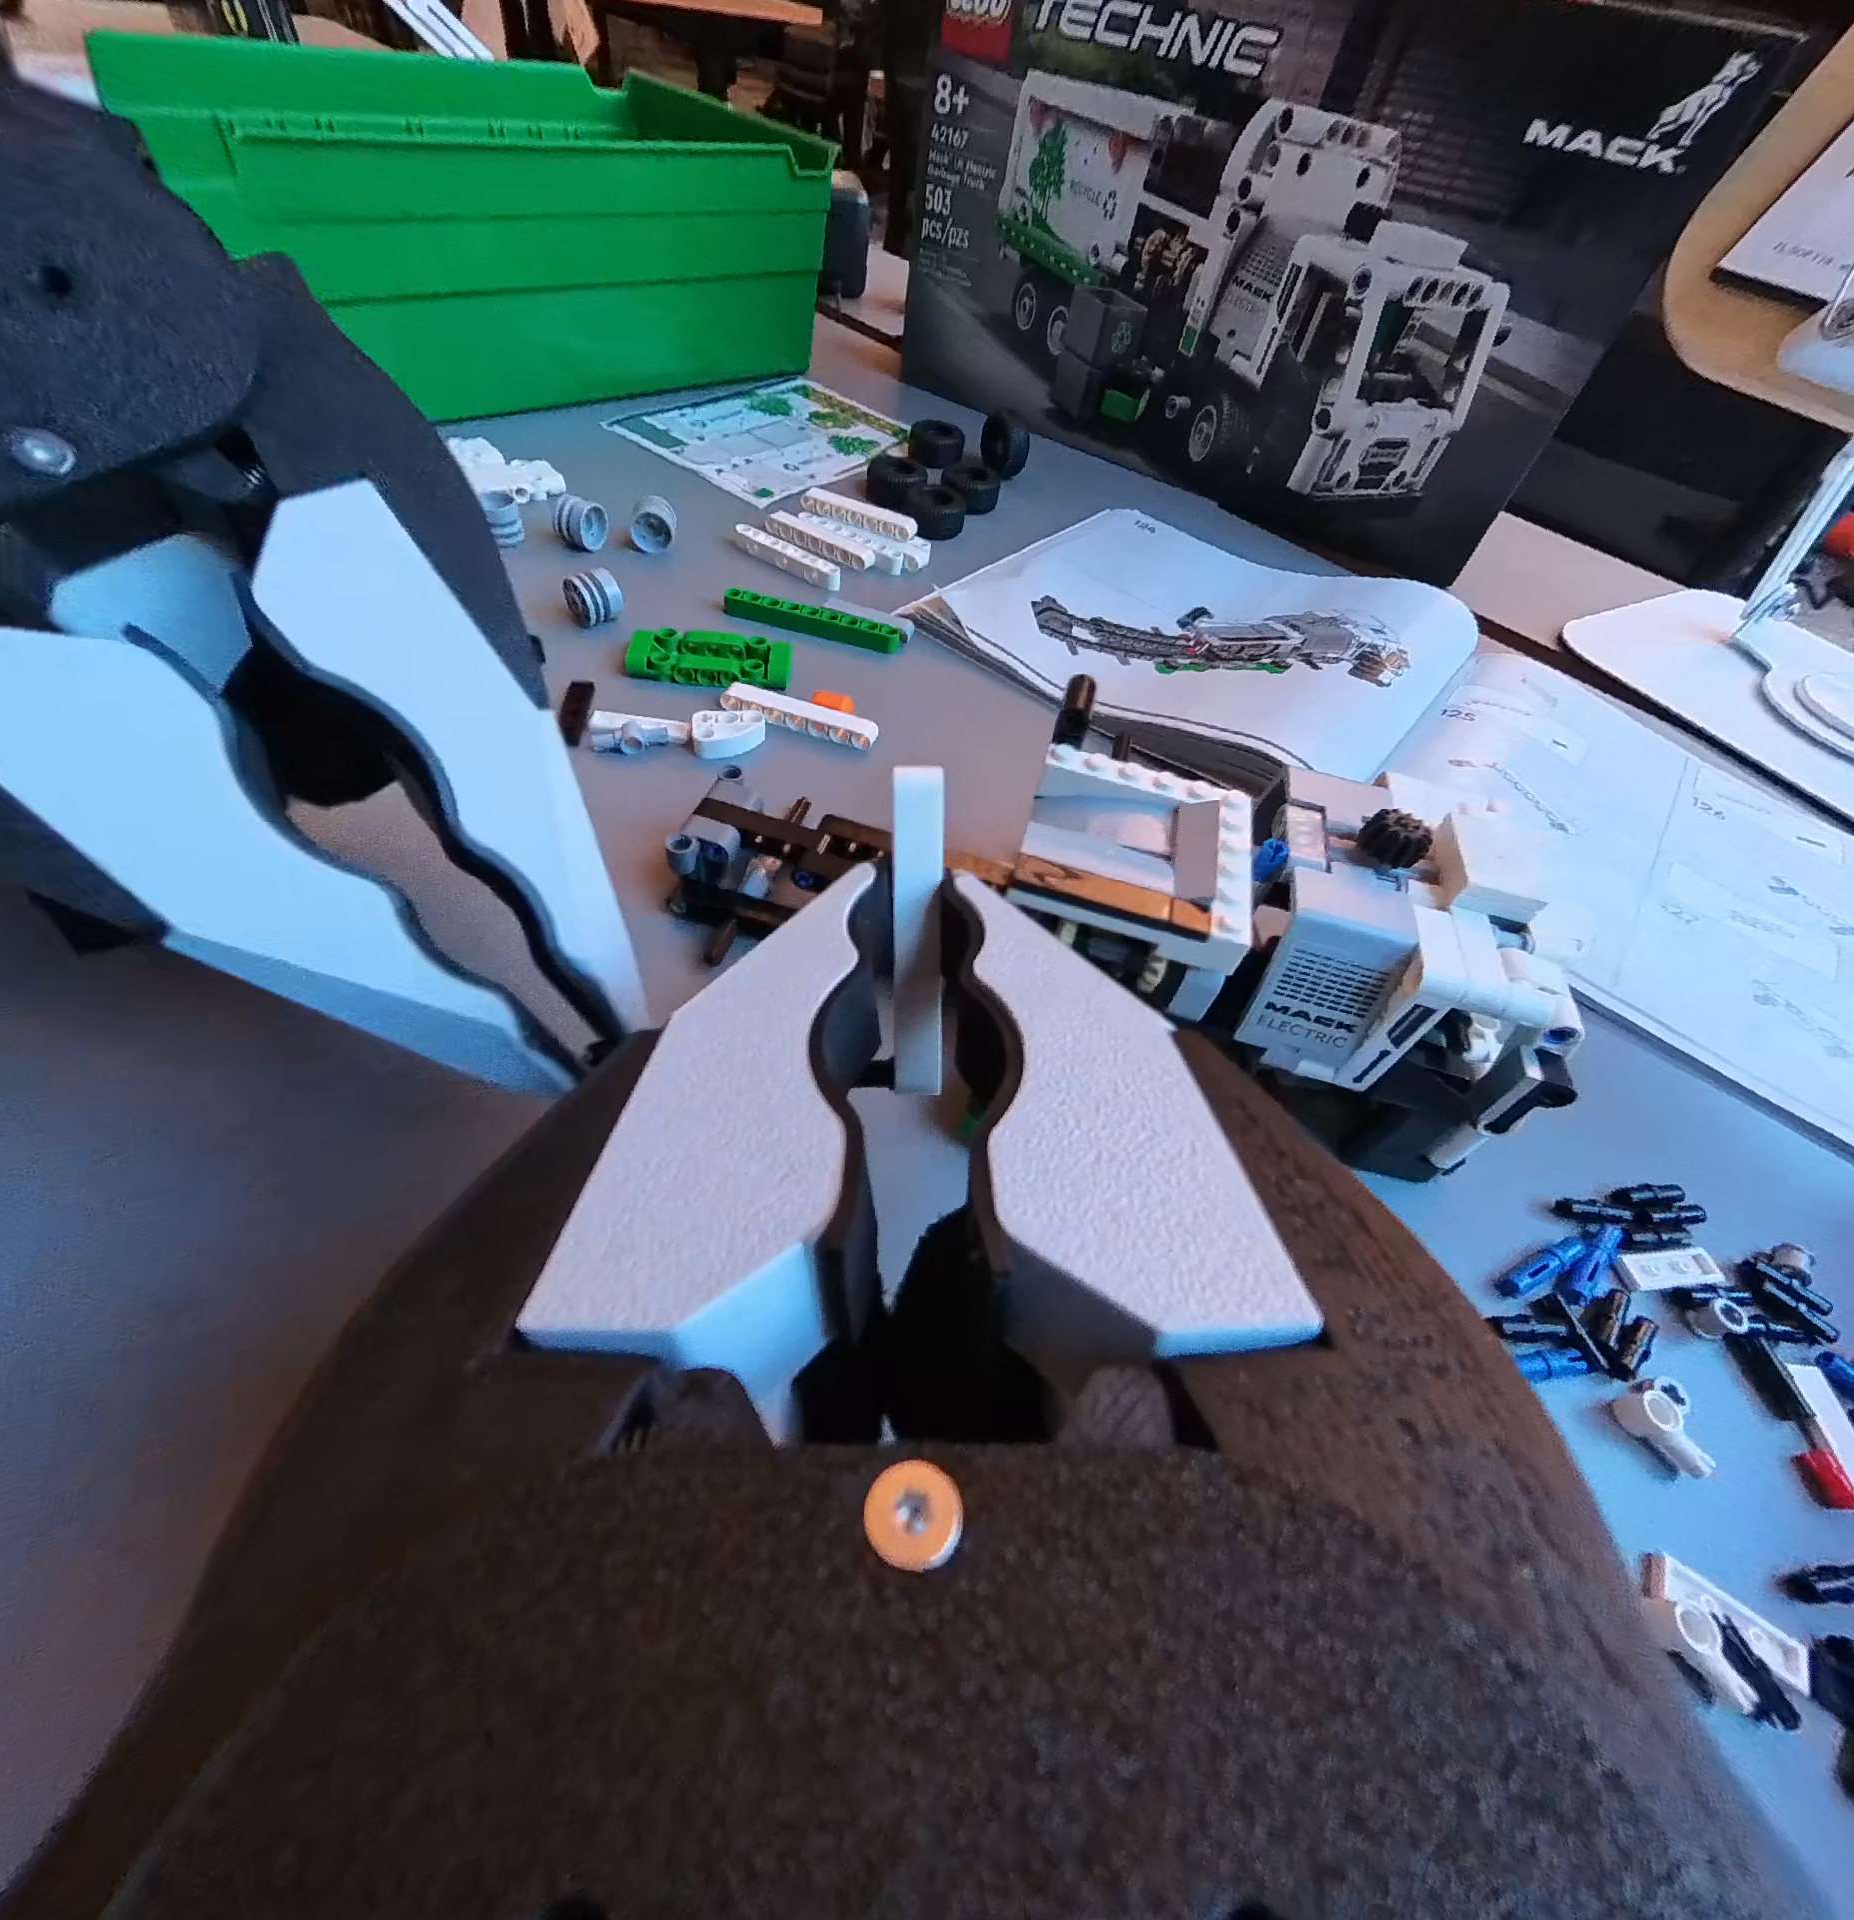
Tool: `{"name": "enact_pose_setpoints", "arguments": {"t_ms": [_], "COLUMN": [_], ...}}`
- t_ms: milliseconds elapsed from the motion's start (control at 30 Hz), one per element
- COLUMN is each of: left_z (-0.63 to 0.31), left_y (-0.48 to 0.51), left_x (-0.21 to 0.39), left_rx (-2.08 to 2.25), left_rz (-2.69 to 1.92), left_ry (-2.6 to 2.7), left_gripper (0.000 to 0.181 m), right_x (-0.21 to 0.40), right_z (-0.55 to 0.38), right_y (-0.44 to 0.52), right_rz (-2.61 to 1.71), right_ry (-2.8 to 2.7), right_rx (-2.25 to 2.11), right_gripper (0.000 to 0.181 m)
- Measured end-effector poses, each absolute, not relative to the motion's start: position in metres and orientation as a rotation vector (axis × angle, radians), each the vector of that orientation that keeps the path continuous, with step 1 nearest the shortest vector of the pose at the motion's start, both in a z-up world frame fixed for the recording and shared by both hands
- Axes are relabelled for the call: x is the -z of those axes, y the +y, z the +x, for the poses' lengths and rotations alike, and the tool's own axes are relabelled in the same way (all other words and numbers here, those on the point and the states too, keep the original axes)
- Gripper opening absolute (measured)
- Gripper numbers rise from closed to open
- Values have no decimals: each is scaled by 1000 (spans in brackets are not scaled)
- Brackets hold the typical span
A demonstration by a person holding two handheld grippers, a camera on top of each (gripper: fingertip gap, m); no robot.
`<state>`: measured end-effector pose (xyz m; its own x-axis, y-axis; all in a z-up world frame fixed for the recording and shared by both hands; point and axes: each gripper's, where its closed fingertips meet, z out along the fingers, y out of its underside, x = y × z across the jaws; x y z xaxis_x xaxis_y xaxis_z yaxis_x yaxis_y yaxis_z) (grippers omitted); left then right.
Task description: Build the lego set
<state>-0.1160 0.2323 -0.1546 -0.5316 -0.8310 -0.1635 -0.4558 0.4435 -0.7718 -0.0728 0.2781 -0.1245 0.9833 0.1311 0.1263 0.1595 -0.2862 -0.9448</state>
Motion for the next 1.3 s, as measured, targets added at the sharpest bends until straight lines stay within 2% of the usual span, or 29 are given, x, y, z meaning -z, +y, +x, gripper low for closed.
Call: {"name": "enact_pose_setpoints", "arguments": {"t_ms": [400,700,933,1300], "left_z": [-97,-137,-156,-153], "left_y": [258,257,250,245], "left_x": [107,106,98,95], "left_rx": [1560,1340,1346,1318], "left_rz": [-1323,-1355,-1274,-1166], "left_ry": [1653,1480,1438,1473], "left_gripper": [4,4,4,3], "right_x": [112,109,114,109], "right_z": [-60,-96,-134,-134], "right_y": [277,280,273,269], "right_rz": [-1774,-1667,-1604,-1648], "right_ry": [-213,-516,-724,-619], "right_rx": [113,300,412,238], "right_gripper": [7,6,7,6]}}
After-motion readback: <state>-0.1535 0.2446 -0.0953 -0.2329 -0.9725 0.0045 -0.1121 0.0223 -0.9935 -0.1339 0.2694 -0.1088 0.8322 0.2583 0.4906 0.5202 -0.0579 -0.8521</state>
